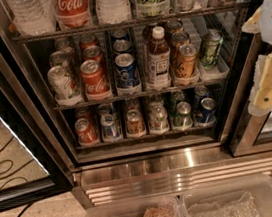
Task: Pick green can from top shelf of fridge
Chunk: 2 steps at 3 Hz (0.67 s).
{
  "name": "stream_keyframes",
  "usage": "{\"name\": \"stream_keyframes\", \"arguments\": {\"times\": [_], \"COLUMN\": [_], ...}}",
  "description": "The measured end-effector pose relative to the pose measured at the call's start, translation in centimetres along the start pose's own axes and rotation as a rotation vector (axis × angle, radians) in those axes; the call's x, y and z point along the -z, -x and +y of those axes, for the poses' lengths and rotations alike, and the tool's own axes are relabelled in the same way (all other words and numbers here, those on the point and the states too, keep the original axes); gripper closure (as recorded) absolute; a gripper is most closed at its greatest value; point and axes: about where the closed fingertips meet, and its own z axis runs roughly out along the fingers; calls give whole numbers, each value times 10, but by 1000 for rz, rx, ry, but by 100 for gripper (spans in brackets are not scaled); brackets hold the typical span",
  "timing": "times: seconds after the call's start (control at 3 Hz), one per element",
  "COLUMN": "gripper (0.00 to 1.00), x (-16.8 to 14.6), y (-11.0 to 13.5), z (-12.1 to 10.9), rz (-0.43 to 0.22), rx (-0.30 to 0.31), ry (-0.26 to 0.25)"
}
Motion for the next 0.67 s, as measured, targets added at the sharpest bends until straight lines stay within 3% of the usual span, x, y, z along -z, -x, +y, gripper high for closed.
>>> {"name": "stream_keyframes", "arguments": {"times": [0.33, 0.67], "gripper": [0, 0], "x": [8, 11], "y": [-2, 1], "z": [0, -2], "rz": [25, 11], "rx": [-109, -188], "ry": [-110, -130]}}
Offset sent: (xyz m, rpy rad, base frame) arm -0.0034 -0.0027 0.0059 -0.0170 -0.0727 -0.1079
